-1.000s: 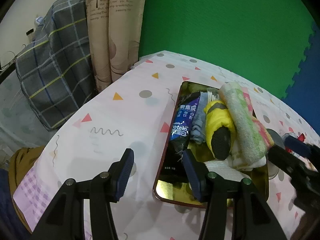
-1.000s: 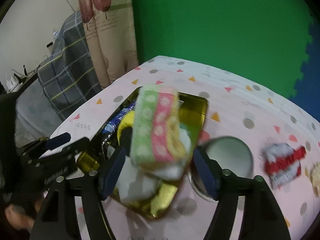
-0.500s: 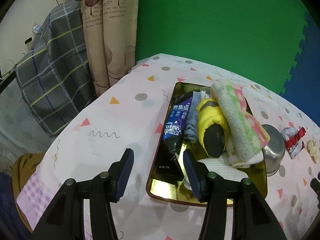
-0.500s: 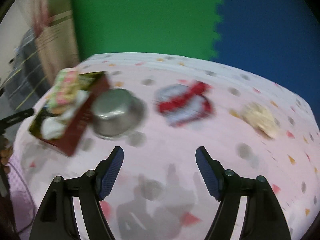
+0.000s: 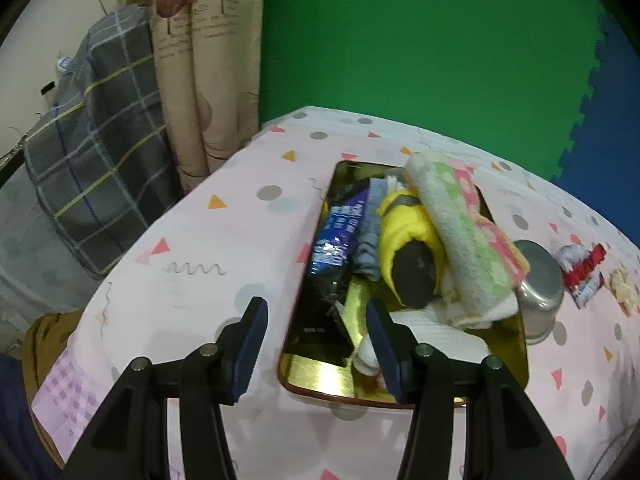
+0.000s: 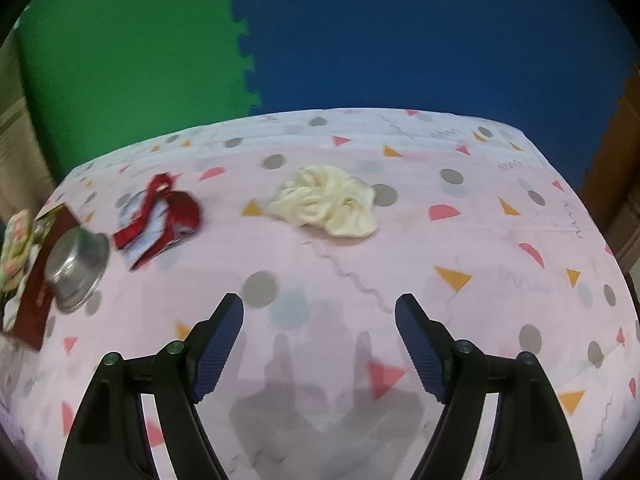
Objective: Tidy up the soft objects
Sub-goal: 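Grasp the red-white satin pouch with the left tool while the right tool grasps the cream scrunchie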
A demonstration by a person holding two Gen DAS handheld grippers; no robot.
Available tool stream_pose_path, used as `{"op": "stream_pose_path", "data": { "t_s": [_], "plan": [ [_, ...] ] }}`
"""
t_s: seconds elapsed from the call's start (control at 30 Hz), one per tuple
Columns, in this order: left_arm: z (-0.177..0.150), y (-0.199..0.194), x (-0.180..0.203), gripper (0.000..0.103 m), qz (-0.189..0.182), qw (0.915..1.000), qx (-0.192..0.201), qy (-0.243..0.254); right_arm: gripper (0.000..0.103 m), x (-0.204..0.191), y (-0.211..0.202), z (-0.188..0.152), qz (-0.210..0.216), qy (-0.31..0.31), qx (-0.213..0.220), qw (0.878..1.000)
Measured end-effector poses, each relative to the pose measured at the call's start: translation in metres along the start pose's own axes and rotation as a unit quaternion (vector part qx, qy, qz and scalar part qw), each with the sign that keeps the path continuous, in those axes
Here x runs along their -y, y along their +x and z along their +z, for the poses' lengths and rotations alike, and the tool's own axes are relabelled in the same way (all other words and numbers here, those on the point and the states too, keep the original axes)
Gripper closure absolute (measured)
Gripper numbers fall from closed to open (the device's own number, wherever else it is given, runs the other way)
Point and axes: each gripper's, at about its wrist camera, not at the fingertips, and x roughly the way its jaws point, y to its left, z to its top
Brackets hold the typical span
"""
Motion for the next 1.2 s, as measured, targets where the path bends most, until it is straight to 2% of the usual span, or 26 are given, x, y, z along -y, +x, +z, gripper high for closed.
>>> {"op": "stream_pose_path", "data": {
  "t_s": [0.07,0.13,0.33,0.5,0.7,0.77,0.9,0.97,1.07,1.2],
  "plan": [
    [-0.001,-0.003,0.002,0.051,-0.008,1.0000,0.004,-0.001,0.025,0.004,0.011,0.011,-0.004,-0.004,0.000,1.000],
    [0.000,-0.010,0.008,0.051,-0.016,0.9998,0.009,0.007,0.020,0.006,0.021,0.021,-0.007,-0.012,-0.003,1.000],
    [0.007,-0.023,0.045,0.051,-0.026,0.9972,0.006,0.070,0.019,0.003,0.057,0.055,-0.007,-0.035,-0.002,0.999],
    [0.015,-0.027,0.100,0.051,-0.070,0.9918,-0.006,0.106,0.019,0.001,0.088,0.071,-0.005,-0.045,-0.013,0.999],
    [0.019,-0.020,0.178,0.051,-0.123,0.9781,-0.015,0.167,0.020,0.001,0.108,0.073,0.000,-0.046,-0.026,0.999],
    [0.018,-0.015,0.200,0.051,-0.139,0.9735,-0.020,0.181,0.035,-0.002,0.112,0.068,0.000,-0.059,-0.033,0.998],
    [0.017,-0.004,0.236,0.051,-0.164,0.9668,-0.028,0.194,0.056,-0.002,0.107,0.057,0.008,-0.068,-0.022,0.997],
    [0.016,0.002,0.252,0.051,-0.177,0.9625,-0.035,0.203,0.071,0.001,0.101,0.051,0.014,-0.064,-0.019,0.998],
    [0.014,0.010,0.276,0.051,-0.191,0.9569,-0.038,0.215,0.076,0.007,0.090,0.040,0.018,-0.055,-0.018,0.998],
    [0.012,0.022,0.299,0.051,-0.216,0.9511,-0.053,0.215,0.076,0.019,0.074,0.022,0.023,-0.041,-0.017,0.999]
  ]
}}
